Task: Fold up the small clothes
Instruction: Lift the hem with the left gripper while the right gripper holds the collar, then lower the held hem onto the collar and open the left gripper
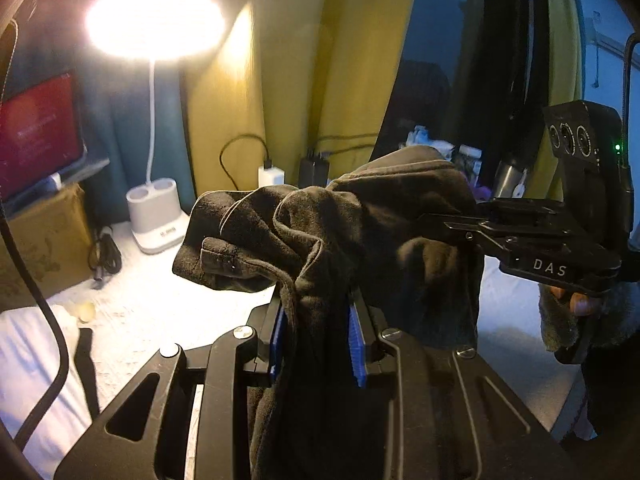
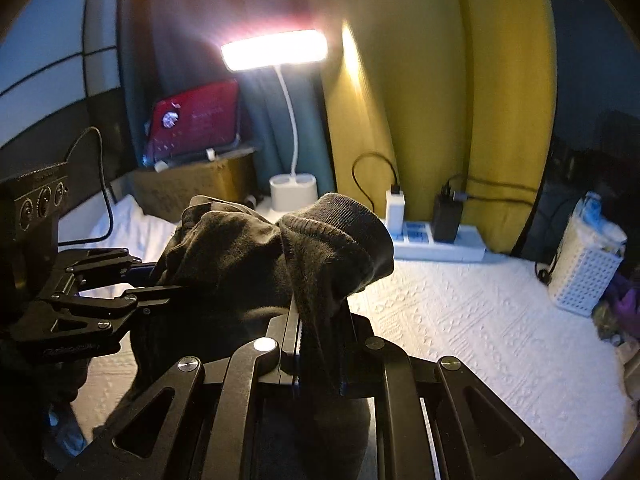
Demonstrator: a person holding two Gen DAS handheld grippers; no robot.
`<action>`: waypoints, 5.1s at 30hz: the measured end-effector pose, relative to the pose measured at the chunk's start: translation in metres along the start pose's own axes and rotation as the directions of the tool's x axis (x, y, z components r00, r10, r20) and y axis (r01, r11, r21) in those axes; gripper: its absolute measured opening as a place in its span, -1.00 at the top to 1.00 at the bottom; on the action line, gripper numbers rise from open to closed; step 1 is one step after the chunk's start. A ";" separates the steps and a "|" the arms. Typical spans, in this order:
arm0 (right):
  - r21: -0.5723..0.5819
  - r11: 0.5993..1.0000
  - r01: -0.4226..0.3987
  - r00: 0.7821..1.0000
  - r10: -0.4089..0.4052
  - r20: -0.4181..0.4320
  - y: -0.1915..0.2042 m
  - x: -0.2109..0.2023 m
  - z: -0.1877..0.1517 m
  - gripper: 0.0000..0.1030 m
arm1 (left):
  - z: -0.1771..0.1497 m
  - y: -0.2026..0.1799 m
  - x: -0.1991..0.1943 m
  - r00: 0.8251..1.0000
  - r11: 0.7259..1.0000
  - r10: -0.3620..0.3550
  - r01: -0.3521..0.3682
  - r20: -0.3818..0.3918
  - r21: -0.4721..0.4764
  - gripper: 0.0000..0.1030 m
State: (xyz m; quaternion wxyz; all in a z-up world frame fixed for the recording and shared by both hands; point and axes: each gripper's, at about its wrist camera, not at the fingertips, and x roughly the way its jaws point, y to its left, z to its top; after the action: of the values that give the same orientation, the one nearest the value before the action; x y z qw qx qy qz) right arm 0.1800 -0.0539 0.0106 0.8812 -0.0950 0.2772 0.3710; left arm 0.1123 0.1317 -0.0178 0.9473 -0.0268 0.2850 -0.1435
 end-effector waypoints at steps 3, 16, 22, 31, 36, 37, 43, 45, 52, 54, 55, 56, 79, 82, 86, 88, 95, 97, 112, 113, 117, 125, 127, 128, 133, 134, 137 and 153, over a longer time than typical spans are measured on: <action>-0.013 1.000 0.000 0.999 0.000 0.033 0.009 -0.020 0.004 0.76 | 0.002 -0.006 -0.017 0.999 1.000 0.004 -0.004 0.032 0.011 0.51; -0.106 0.994 0.015 0.985 0.003 0.171 0.056 -0.094 0.023 0.77 | 0.010 -0.021 -0.092 0.987 0.998 0.027 -0.035 0.160 0.046 0.51; -0.151 0.988 0.015 0.971 0.022 0.238 0.084 -0.128 0.029 0.77 | 0.013 -0.028 -0.132 0.972 0.995 0.053 -0.071 0.227 0.074 0.51; -0.224 0.975 -0.015 0.949 0.084 0.303 0.135 -0.161 0.032 0.77 | 0.006 -0.027 -0.178 0.947 0.986 0.123 -0.151 0.296 0.075 0.51; -0.260 0.965 -0.044 0.944 0.126 0.306 0.160 -0.167 0.033 0.77 | -0.002 -0.019 -0.201 0.937 0.978 0.165 -0.197 0.308 0.073 0.51; -0.272 0.961 -0.050 0.943 0.135 0.304 0.166 -0.168 0.033 0.77 | -0.004 -0.018 -0.205 0.935 0.976 0.173 -0.205 0.308 0.074 0.51; -0.298 0.951 -0.085 0.945 0.172 0.279 0.184 -0.157 0.027 0.77 | -0.016 -0.003 -0.209 0.937 0.968 0.215 -0.241 0.277 0.064 0.51; -0.294 0.952 -0.081 0.951 0.163 0.264 0.186 -0.147 0.024 0.77 | -0.020 0.004 -0.202 0.941 0.968 0.222 -0.244 0.256 0.058 0.51; -0.259 0.964 -0.066 0.973 0.120 0.199 0.182 -0.105 0.015 0.77 | -0.031 0.027 -0.175 0.956 0.972 0.221 -0.232 0.191 0.035 0.51; -0.253 0.965 -0.069 0.975 0.119 0.186 0.182 -0.099 0.014 0.77 | -0.033 0.033 -0.166 0.960 0.974 0.217 -0.224 0.176 0.024 0.51; -0.250 0.966 -0.070 0.977 0.116 0.177 0.180 -0.093 0.013 0.77 | -0.033 0.035 -0.162 0.962 0.975 0.214 -0.220 0.170 0.020 0.51; -0.247 0.966 -0.070 0.979 0.115 0.171 0.178 -0.090 0.013 0.77 | -0.033 0.037 -0.158 0.964 0.977 0.209 -0.215 0.162 0.016 0.51; -0.145 0.985 -0.090 0.994 0.098 0.053 0.120 0.004 0.017 0.77 | -0.023 0.069 -0.067 0.985 0.986 0.167 -0.167 0.035 -0.012 0.51; -0.137 0.986 -0.092 0.994 0.099 0.039 0.115 0.016 0.017 0.77 | -0.024 0.072 -0.059 0.986 0.986 0.165 -0.164 0.023 -0.022 0.51; -0.129 0.987 -0.095 0.995 0.099 0.020 0.108 0.031 0.018 0.77 | -0.023 0.079 -0.048 0.987 0.987 0.159 -0.158 0.005 -0.031 0.51; -0.123 0.988 -0.096 0.995 0.099 0.014 0.105 0.038 0.018 0.77 | -0.023 0.083 -0.042 0.988 0.987 0.156 -0.156 -0.005 -0.034 0.51; -0.105 0.989 -0.107 0.994 0.106 -0.018 0.092 0.065 0.019 0.77 | -0.025 0.092 -0.022 0.987 0.987 0.152 -0.154 -0.041 -0.045 0.51; -0.097 0.989 -0.115 0.993 0.112 -0.028 0.089 0.073 0.019 0.77 | -0.026 0.094 -0.016 0.986 0.987 0.155 -0.158 -0.052 -0.039 0.51; -0.036 0.988 -0.148 0.980 0.142 -0.140 0.065 0.151 0.005 0.77 | -0.039 0.121 0.034 0.964 0.978 0.198 -0.205 -0.178 -0.023 0.51; -0.031 0.988 -0.150 0.979 0.143 -0.147 0.064 0.154 0.003 0.77 | -0.041 0.123 0.038 0.963 0.978 0.197 -0.205 -0.183 -0.027 0.51; 0.004 0.987 -0.163 0.970 0.161 -0.180 0.056 0.171 -0.004 0.77 | -0.046 0.131 0.049 0.957 0.977 0.193 -0.207 -0.215 -0.046 0.51; 0.050 0.984 -0.170 0.956 0.177 -0.235 0.051 0.194 -0.007 0.77 | -0.055 0.146 0.059 0.950 0.970 0.199 -0.226 -0.241 -0.090 0.43; 0.060 0.981 -0.183 0.947 0.192 -0.258 0.050 0.201 -0.009 0.77 | -0.055 0.150 0.062 0.948 0.967 0.203 -0.234 -0.246 -0.102 0.39; 0.065 0.981 -0.181 0.946 0.192 -0.263 0.048 0.204 -0.010 0.76 | -0.055 0.152 0.062 0.948 0.965 0.205 -0.238 -0.245 -0.113 0.35; 0.115 0.976 -0.187 0.941 0.212 -0.264 0.041 0.208 -0.013 0.76 | -0.051 0.163 0.062 0.939 0.946 0.256 -0.292 -0.230 -0.142 0.10; 0.121 0.974 -0.189 0.940 0.215 -0.265 0.040 0.208 -0.012 0.75 | -0.050 0.165 0.062 0.934 0.941 0.275 -0.310 -0.228 -0.137 0.10; 0.143 0.975 -0.169 0.947 0.201 -0.252 0.033 0.203 -0.009 0.51 | -0.047 0.170 0.061 0.918 0.923 0.328 -0.362 -0.224 -0.130 0.10; 0.109 0.993 -0.051 0.967 0.077 -0.244 0.016 0.209 -0.013 0.45 | -0.047 0.190 0.070 0.883 0.896 0.360 -0.417 -0.301 -0.152 0.10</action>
State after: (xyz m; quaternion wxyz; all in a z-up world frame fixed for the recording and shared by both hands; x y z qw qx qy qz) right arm 0.2824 0.0783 -0.1165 0.8308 -0.0865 0.4067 0.3700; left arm 0.1908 0.2951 -0.1191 0.9016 -0.0503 0.4223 0.0792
